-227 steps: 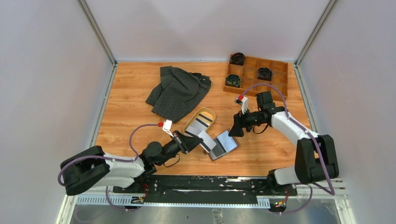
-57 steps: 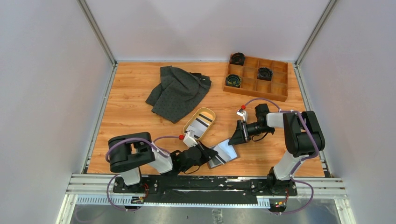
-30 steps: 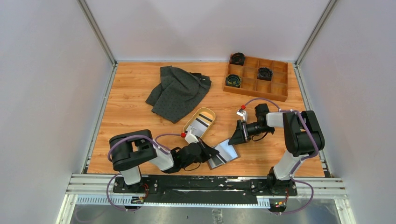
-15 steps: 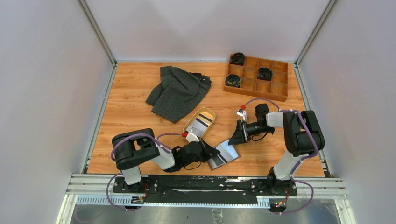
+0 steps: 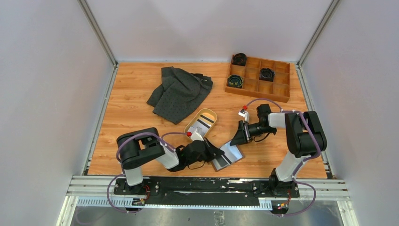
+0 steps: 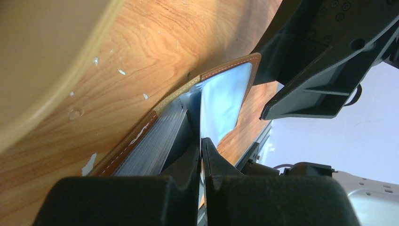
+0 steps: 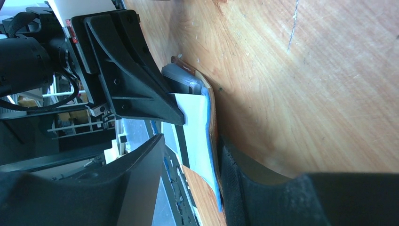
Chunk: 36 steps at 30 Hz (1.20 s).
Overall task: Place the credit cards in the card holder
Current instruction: Insert the credit card into the card holder.
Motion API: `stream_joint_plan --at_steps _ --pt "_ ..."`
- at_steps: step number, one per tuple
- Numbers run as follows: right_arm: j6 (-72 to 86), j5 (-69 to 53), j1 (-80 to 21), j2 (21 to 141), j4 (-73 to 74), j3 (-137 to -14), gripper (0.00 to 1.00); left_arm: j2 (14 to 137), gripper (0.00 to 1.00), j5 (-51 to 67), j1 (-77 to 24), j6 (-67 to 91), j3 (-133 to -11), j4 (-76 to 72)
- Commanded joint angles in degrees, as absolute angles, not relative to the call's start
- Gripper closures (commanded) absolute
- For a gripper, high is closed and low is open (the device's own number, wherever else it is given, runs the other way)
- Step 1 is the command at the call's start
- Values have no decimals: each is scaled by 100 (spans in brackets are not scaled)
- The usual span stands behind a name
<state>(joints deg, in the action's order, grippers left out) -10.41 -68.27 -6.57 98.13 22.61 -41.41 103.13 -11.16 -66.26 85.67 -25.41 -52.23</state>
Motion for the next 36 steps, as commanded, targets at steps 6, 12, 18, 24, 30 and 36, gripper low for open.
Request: stream_joint_plan --at_steps 6,12,18,24,30,36 --pt "-1314 -6680 -608 9783 2666 -4390 45 10624 93 -962 -6534 8183 -2562 -4605" --pt "-1472 -5965 -599 9449 2865 -4613 38 10653 91 -931 -6531 8218 -2496 -4605" --pt "-1874 -5159 -602 8856 3030 -4768 38 10692 90 -906 -6530 8191 -2514 -4606" --pt "-2830 -5725 -820 8134 3491 -4816 51 10739 88 -846 -6527 8172 -2539 -4605" --pt "-4443 -5948 -1979 8041 4471 -4960 68 10729 84 -835 -6518 8180 -2532 -4605" --pt "-4520 -4911 -3151 7166 3688 -4444 68 10749 83 -820 -6500 8191 -2522 -4605"
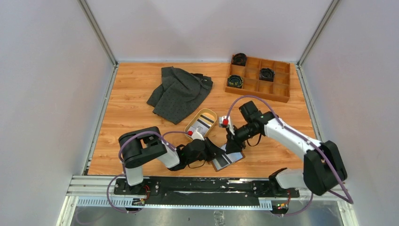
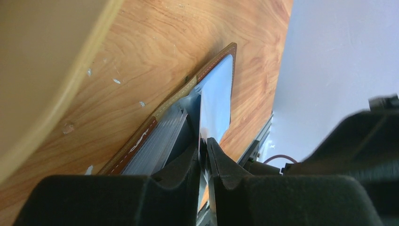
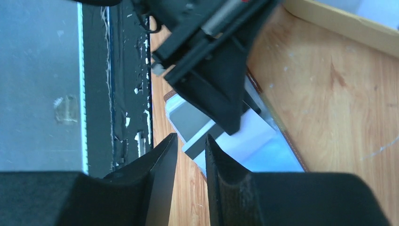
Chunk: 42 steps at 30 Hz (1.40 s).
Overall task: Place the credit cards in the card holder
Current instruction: Insert the credit card into the card holder.
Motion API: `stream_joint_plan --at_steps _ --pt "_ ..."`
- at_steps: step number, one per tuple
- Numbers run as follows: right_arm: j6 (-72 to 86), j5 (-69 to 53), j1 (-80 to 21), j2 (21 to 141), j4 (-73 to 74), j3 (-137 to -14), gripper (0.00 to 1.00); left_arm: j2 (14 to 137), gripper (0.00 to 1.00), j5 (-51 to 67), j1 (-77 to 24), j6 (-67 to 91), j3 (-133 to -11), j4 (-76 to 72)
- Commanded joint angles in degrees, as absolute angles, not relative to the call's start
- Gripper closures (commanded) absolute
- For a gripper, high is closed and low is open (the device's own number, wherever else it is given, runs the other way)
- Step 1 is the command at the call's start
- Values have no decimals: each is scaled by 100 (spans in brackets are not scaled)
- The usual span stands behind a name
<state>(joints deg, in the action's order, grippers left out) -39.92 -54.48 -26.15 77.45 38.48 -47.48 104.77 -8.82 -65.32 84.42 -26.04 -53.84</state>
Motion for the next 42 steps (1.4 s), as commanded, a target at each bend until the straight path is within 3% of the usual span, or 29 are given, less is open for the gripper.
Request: stream_joint_plan --at_steps 1,9,22,42 --pt "-4659 -4935 -3302 7052 3623 -4337 68 10749 82 -813 -6496 8191 -2522 -4605" --pt "-5418 -4114 -4227 6807 2889 -3746 88 10785 81 -769 -6483 8189 -2522 -4631" --pt "-5313 -3137 -4913 7237 2135 -3589 89 10828 80 -738 -6478 8209 -2507 -4674" --pt "-5053 -2327 -4828 7374 2361 -3707 93 10710 72 -623 -6357 8220 -2190 -5054"
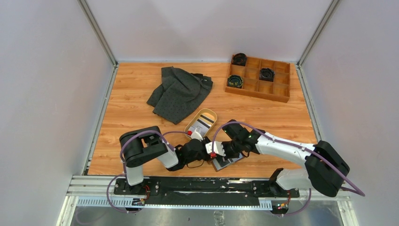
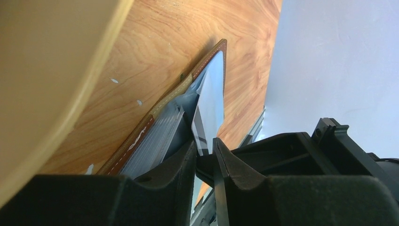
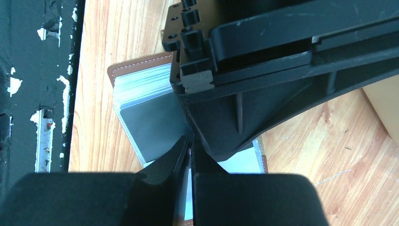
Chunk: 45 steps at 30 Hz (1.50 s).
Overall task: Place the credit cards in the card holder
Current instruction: Insert the credit card into the card holder.
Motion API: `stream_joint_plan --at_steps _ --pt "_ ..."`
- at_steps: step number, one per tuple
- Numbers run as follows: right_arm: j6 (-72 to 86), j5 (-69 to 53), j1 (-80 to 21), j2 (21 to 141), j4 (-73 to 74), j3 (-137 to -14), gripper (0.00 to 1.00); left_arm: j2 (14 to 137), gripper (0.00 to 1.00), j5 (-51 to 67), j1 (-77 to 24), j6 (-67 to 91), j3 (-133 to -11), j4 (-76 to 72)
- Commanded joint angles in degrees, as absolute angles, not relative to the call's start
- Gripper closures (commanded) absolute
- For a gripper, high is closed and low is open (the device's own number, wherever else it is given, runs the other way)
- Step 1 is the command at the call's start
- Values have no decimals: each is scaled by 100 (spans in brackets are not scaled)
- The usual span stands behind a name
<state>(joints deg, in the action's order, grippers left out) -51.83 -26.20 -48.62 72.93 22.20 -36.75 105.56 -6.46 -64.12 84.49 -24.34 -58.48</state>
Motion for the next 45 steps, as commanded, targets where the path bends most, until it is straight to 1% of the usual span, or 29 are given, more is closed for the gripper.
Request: stream_joint_plan --at_steps 1,21,30,35,41,45 --pt "-5039 -2310 -4811 7376 2356 -3709 93 10693 72 -632 -6355 8218 -2177 -5054" --pt "-4755 -2018 -4313 7502 2419 -3843 93 10432 70 -690 -6335 8055 -2092 -5054" --pt "-4333 -3338 -4004 7321 2643 -3990 88 9969 70 -668 -6330 7717 -2118 -4893" --pt "-4236 -3556 -4006 7596 2660 -4060 87 9642 69 -676 -6330 7483 -2101 -4694" --pt "-4045 -3127 -4015 7997 2666 -4200 87 9264 70 -702 -6329 7198 -2036 -4492" --pt "-4058 -2892 -4016 8118 2659 -4206 87 9247 70 -687 -6332 7095 -2022 -4447"
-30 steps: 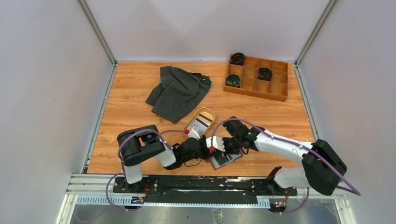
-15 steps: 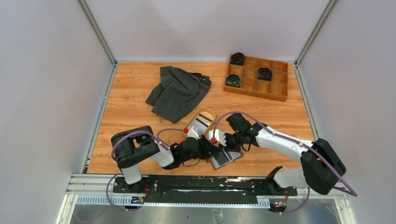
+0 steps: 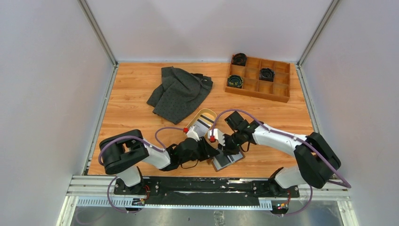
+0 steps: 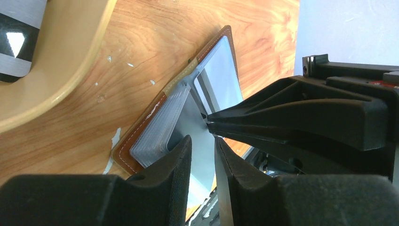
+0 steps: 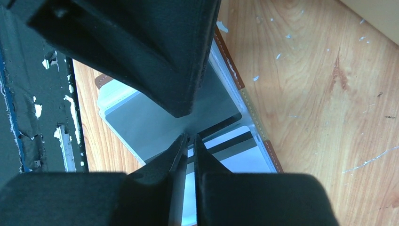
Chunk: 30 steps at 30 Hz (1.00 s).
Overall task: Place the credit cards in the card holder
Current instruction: Insert the credit card into the card holder.
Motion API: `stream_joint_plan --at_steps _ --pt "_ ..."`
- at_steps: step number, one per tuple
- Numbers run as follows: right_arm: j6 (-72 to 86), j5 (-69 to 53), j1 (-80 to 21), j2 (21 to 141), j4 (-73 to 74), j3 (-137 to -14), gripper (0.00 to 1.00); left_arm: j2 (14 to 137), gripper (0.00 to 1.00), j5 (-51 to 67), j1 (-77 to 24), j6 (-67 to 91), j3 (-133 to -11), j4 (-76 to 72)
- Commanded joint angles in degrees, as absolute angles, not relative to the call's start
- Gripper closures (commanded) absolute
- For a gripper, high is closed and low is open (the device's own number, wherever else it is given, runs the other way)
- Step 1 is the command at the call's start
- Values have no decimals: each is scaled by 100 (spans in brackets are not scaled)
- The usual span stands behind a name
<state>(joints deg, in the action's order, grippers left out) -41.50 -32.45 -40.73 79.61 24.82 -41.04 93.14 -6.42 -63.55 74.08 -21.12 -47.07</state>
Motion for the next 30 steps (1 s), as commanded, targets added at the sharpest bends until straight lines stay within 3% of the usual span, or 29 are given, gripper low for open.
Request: stream_joint_plan --at_steps 1,11,23,25,30 --pt "-4060 -2785 -4017 8166 2663 -4220 87 9284 70 -671 -6329 7085 -2022 -4447" --pt "-4051 -2247 -4004 8163 2681 -4234 87 9514 72 -711 -6335 6971 -1988 -4447" --pt "-4123 -3353 -3646 7675 3317 -4551 81 8965 73 -719 -6328 6593 -1890 -4372" --pt "-4254 -3572 -3391 7436 3530 -4657 77 8669 73 -727 -6329 6425 -1854 -4322" --pt "-4106 -3996 -2562 7023 3761 -4772 49 7615 72 -806 -6329 5778 -1733 -4055"
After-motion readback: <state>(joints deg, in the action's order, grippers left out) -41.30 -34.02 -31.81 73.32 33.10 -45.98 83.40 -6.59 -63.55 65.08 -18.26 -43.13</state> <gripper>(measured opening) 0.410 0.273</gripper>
